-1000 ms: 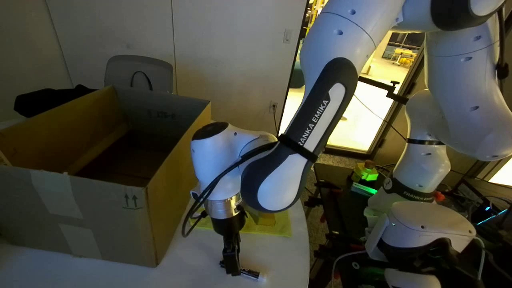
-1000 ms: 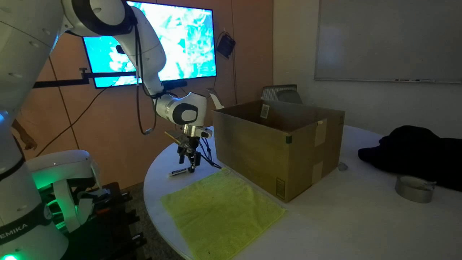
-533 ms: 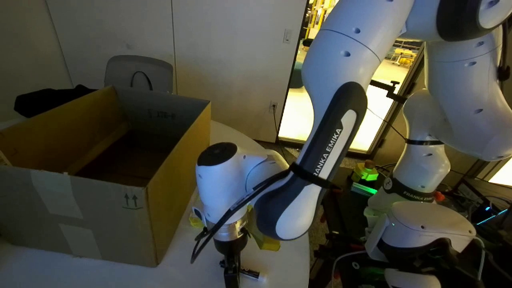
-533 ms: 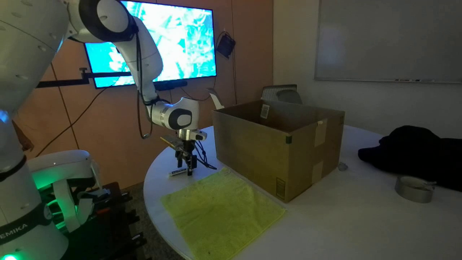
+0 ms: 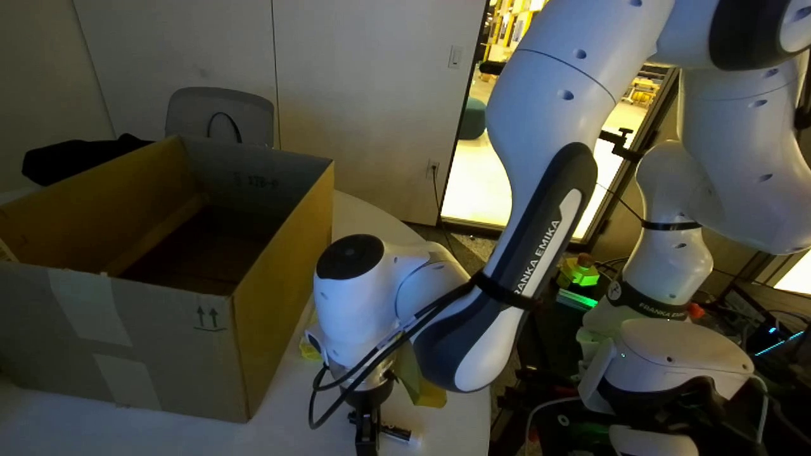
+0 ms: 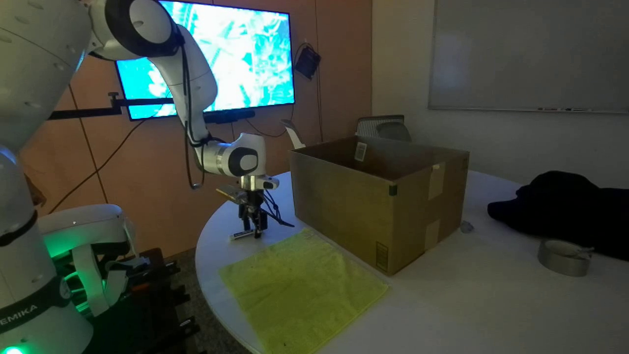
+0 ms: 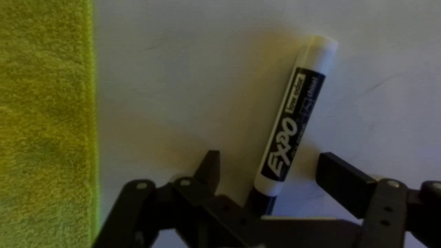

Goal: Put the black marker on the yellow cloth, wrap the yellow cloth around the marker and put them in the box

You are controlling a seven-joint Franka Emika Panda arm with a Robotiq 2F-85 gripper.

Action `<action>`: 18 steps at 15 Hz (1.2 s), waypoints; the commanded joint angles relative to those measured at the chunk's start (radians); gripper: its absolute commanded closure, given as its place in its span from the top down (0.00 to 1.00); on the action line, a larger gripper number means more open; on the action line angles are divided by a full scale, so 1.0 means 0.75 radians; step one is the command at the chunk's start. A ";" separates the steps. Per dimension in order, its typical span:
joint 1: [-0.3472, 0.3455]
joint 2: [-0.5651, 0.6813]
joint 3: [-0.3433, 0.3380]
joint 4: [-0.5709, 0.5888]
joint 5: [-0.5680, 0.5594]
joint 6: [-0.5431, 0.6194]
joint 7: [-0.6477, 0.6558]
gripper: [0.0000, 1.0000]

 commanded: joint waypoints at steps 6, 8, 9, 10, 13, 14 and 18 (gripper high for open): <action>-0.042 -0.082 0.031 0.020 -0.076 -0.317 -0.153 0.05; -0.052 -0.097 0.038 0.025 -0.106 -0.391 -0.197 0.07; -0.056 -0.104 0.041 0.029 -0.120 -0.427 -0.215 0.08; -0.055 -0.111 0.037 0.032 -0.140 -0.452 -0.219 0.08; -0.084 -0.155 0.030 0.026 -0.181 -0.499 -0.255 0.07; -0.105 -0.186 0.020 0.013 -0.190 -0.491 -0.265 0.06; -0.211 -0.259 -0.018 -0.007 -0.209 -0.472 -0.306 0.06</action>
